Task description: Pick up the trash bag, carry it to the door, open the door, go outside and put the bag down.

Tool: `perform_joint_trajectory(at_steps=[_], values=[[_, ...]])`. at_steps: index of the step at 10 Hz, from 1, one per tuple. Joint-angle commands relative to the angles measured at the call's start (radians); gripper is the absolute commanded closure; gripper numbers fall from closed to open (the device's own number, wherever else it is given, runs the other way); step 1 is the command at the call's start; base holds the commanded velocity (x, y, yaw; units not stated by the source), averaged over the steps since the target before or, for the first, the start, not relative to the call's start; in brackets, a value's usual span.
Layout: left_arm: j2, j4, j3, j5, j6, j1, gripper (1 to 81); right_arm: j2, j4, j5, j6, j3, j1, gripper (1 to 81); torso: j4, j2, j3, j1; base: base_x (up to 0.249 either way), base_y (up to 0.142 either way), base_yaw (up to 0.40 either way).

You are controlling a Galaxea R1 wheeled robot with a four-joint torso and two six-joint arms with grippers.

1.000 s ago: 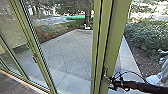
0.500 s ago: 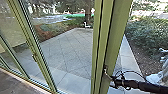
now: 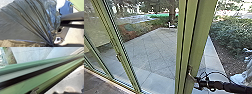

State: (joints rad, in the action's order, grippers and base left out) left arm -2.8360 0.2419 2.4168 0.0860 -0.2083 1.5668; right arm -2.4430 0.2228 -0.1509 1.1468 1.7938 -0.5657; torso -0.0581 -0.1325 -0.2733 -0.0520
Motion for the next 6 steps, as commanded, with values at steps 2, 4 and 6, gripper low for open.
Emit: perform_joint_trajectory(at_steps=[2,4,6], values=[[0.01,0.007,-0.007,-0.074,-0.003,-0.021,81.1,0.033,0.023,-0.127,0.044,0.037,0.135,1.0,0.0,0.0,0.0,0.0,0.105,0.0,0.0],[0.01,0.007,-0.007,-0.072,-0.003,-0.021,81.1,0.031,0.021,-0.118,0.042,0.047,0.135,1.0,0.001,-0.001,0.0,0.002,0.112,0.0,0.0],[0.01,0.01,-0.007,-0.072,-0.003,-0.021,81.1,0.034,0.02,-0.102,0.042,0.053,0.141,1.0,0.001,-0.001,-0.047,0.003,0.094,0.0,0.0]])
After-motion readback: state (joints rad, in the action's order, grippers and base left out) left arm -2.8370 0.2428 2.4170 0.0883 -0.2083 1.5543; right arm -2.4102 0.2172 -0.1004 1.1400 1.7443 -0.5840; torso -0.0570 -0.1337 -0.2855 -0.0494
